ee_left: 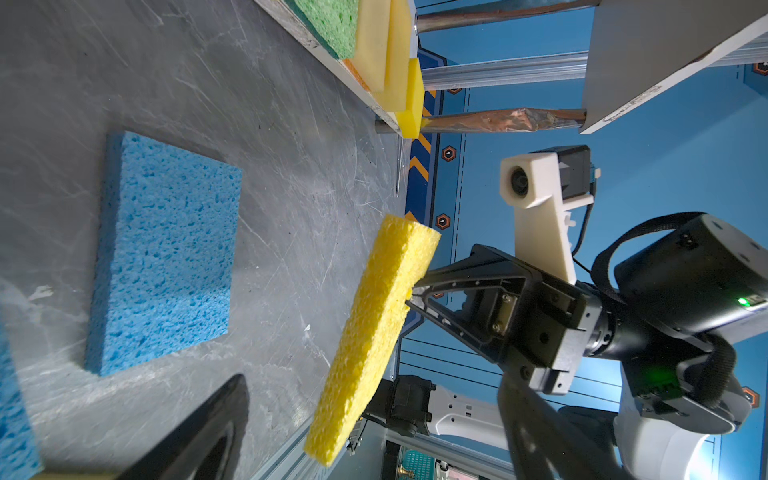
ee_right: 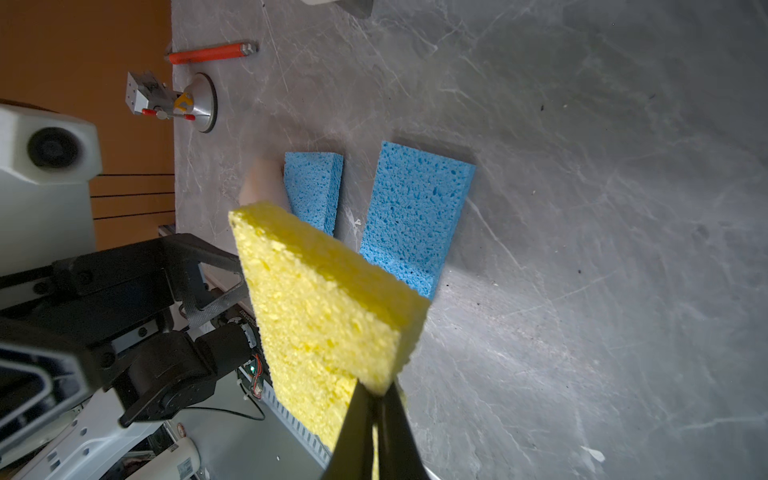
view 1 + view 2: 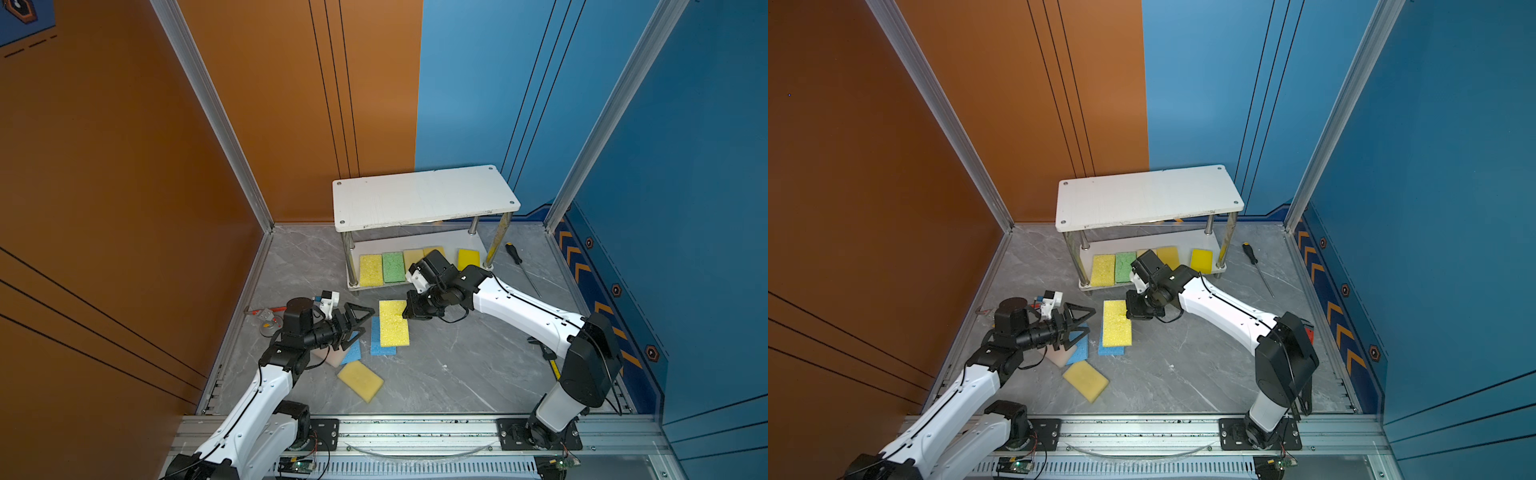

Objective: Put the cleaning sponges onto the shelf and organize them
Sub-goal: 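Lift the pale yellow cellulose sponge with the right gripper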

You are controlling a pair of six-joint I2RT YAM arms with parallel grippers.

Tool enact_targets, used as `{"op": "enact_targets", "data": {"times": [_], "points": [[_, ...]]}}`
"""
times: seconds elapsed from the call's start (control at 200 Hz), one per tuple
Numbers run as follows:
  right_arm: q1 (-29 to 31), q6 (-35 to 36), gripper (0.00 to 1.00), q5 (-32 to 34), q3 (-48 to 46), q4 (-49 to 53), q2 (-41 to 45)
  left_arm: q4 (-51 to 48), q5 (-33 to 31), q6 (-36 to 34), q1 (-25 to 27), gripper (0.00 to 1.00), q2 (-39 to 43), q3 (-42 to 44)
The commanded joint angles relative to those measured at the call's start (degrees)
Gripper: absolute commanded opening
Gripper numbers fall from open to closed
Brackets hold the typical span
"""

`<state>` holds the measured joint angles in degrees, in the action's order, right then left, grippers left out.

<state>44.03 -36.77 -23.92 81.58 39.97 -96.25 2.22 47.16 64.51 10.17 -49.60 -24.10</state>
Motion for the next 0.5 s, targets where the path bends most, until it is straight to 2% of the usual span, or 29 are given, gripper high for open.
{"op": "enact_targets", "data": {"times": [0.0, 0.495], "points": [[0.1, 1.3, 0.07, -1.8, 2.6, 1.1, -1.5, 2.6, 2.2, -0.4, 0.4, 0.94, -0.7, -1.8], [0.5, 2.1, 0.07, -4.5, 5.0, 0.8, -3.3, 6.8, 4.0, 1.3, 0.5, 0.93, -3.4, -2.7]]}}
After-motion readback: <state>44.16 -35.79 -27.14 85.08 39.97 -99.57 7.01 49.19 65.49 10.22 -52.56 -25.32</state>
